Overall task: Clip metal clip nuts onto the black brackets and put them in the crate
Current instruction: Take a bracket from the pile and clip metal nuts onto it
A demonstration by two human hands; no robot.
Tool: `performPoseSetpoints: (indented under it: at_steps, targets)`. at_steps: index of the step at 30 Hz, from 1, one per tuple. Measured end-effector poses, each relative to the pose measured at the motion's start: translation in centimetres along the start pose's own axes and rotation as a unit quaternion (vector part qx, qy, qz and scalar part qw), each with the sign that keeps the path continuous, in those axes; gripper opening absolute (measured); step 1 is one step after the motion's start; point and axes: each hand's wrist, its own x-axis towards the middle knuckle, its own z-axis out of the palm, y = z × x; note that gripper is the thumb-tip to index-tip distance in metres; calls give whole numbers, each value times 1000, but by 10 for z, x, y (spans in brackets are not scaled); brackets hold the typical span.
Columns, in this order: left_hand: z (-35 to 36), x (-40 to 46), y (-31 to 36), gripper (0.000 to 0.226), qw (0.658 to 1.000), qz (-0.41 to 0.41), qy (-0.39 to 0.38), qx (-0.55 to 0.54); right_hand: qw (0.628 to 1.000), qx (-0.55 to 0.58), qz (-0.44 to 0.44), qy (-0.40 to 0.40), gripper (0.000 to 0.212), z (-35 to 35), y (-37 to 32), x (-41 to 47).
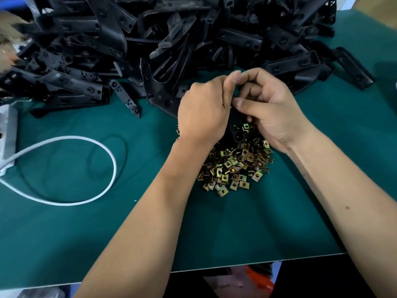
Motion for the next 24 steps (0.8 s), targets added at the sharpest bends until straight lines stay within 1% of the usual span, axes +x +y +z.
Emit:
performPoseSetpoints:
  at_steps: [3, 4, 5, 6, 7, 8, 9, 10, 12, 14, 16, 18, 20, 22, 24]
  targets:
    - [1, 3, -6, 43, 1000, 7, -20, 4, 1000, -19, 5, -4, 34, 1, 2, 1]
    - [1, 4, -10, 47, 1000, 6, -25, -2, 1000, -23, 12, -7, 35, 1, 2, 1]
    - [1, 4, -14, 57, 1000, 2, -24, -5, 999, -28, 21, -2, 34, 0, 3, 2]
    - [0, 5, -17, 67, 1000, -5, -16, -6, 999, -43, 26, 16, 30, 0, 5, 3]
    - [-2, 5, -21, 75, 1000, -13, 1, -8, 995, -82, 22, 45, 24, -2, 7, 4]
    - [-4, 6, -23, 78, 999, -23, 22, -14, 985, -152, 9, 77, 18, -4, 8, 5]
    - [-5, 6, -26, 79, 998, -36, 41, -20, 967, -236, -6, 98, 14, -7, 11, 5]
    - [-5, 6, -29, 76, 997, -51, 53, -23, 945, -312, -15, 99, 13, -9, 13, 5]
    - [-4, 5, -32, 68, 995, -79, 60, -24, 909, -410, -14, 67, 15, -9, 15, 5]
    - [-2, 3, -34, 66, 993, -95, 60, -25, 888, -459, -3, 31, 18, -7, 19, 6]
    - [0, 3, -35, 70, 993, -100, 54, -20, 871, -492, 5, 9, 24, -5, 21, 9]
    - [3, 3, -35, 65, 993, -104, 47, -19, 862, -507, 9, 9, 23, -3, 21, 11]
    - [5, 4, -38, 56, 994, -106, 33, -12, 866, -498, 29, 18, 15, -4, 19, 13]
    - [7, 4, -40, 47, 995, -100, 6, -8, 876, -478, 70, 20, 10, -6, 14, 17]
    - [7, 3, -42, 44, 996, -87, -9, -10, 872, -479, 100, 10, 9, -6, 10, 24]
